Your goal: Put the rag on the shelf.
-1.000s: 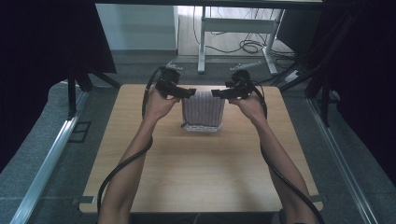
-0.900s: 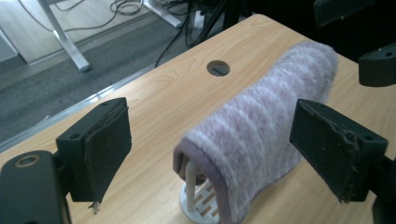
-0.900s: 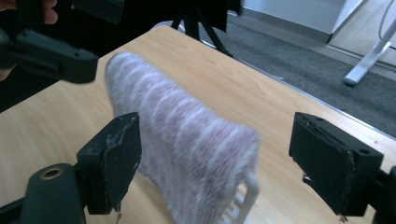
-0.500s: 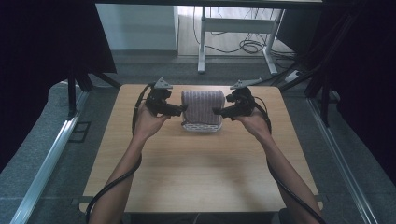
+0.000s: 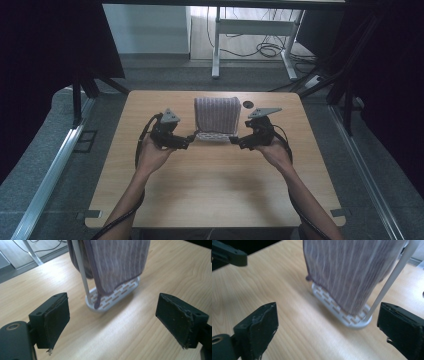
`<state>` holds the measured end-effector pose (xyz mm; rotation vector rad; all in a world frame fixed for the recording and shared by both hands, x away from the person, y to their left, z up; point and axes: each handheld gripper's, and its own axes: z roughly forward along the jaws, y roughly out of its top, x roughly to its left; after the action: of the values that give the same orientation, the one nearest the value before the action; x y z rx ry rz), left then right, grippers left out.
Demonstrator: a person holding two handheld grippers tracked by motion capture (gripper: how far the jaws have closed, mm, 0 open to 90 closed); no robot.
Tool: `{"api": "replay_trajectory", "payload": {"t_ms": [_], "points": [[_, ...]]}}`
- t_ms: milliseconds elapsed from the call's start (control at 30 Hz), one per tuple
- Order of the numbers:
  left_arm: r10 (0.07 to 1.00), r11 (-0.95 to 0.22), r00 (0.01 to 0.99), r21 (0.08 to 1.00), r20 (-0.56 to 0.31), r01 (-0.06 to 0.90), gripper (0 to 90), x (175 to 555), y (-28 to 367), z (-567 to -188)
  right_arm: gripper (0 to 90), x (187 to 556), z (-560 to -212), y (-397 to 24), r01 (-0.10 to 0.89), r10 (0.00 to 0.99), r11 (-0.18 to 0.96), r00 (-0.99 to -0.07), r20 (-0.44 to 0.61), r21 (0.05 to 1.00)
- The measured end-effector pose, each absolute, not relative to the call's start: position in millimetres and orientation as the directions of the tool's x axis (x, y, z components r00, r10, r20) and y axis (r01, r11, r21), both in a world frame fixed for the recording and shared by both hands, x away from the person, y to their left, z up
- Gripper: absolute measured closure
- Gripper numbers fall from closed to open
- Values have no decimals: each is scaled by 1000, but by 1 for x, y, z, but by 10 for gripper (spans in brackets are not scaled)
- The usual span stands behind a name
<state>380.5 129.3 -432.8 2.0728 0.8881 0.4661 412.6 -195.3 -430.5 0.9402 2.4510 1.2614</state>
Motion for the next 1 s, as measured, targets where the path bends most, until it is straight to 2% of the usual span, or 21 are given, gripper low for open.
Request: {"api": "replay_trajectory", "payload": {"t_ms": [367,833,933,1000], "points": [[736,-416,676,790,2,451,117,348,134,-480,0,391,-476,-199,464,630,470,-772,83,751],[748,-486,663,706,30,515,117,332,131,-536,0,371,-531,-197,489,619,548,-783,64,679],[754,-487,656,691,24,534,117,333,131,-543,0,369,-542,-196,463,610,576,-792,23,674],[761,-459,649,688,-23,562,115,335,134,-544,0,368,-545,-196,435,604,574,-797,0,693]]}}
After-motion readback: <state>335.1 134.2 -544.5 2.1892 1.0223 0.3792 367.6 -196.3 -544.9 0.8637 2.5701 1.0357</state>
